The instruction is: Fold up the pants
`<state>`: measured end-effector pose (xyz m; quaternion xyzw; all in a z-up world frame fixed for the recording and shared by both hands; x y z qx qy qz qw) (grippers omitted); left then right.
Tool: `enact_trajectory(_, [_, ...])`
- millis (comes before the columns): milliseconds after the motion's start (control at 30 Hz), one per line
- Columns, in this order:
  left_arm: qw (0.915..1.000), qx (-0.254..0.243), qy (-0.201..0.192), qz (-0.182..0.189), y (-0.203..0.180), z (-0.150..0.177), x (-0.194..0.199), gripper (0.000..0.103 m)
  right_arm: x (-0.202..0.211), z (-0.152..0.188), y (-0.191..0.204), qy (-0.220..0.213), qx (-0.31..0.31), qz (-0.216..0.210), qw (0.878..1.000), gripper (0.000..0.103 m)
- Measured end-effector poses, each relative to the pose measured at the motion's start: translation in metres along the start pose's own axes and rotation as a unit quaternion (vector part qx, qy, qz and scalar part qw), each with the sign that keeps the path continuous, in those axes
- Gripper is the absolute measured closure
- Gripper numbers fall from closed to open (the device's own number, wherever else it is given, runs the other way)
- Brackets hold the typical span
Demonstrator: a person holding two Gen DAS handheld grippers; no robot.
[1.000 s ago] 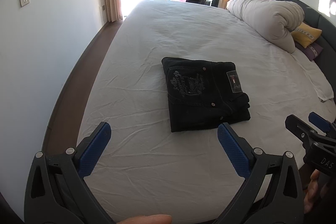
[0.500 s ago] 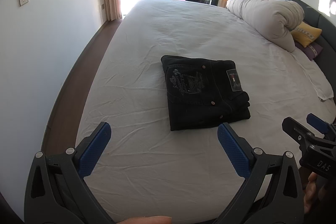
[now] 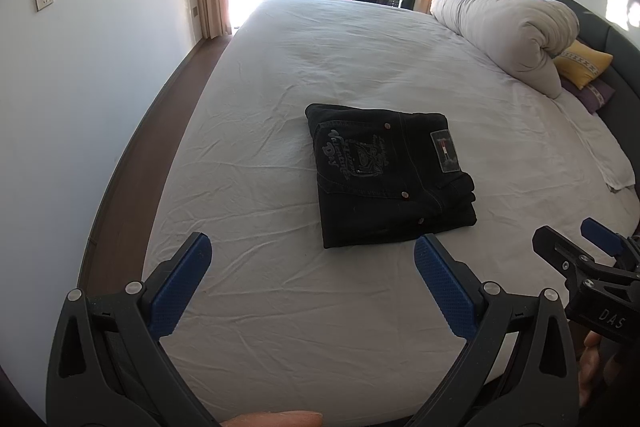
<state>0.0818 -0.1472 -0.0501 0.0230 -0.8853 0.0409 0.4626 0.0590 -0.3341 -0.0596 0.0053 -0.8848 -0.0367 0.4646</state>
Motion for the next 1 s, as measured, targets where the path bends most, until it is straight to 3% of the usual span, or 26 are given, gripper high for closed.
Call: enact_trajectory(1000, [1.0000,-0.007,-0.004,-0.004,0.0006,-0.0018,-0.0036,0.000,-0.0034,0.0028,-0.0003,0.003,0.000,0.000,1.000,0.000])
Point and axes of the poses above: each gripper's, at about its wrist camera, not at the fingertips, and x roughly against the way its jaws point, y to its left, z to its underside, the point moved 5 cm from there along -x, roughly the way its jaws point, and after that the axes turned 6 degrees about y, right-handed, at the moved point
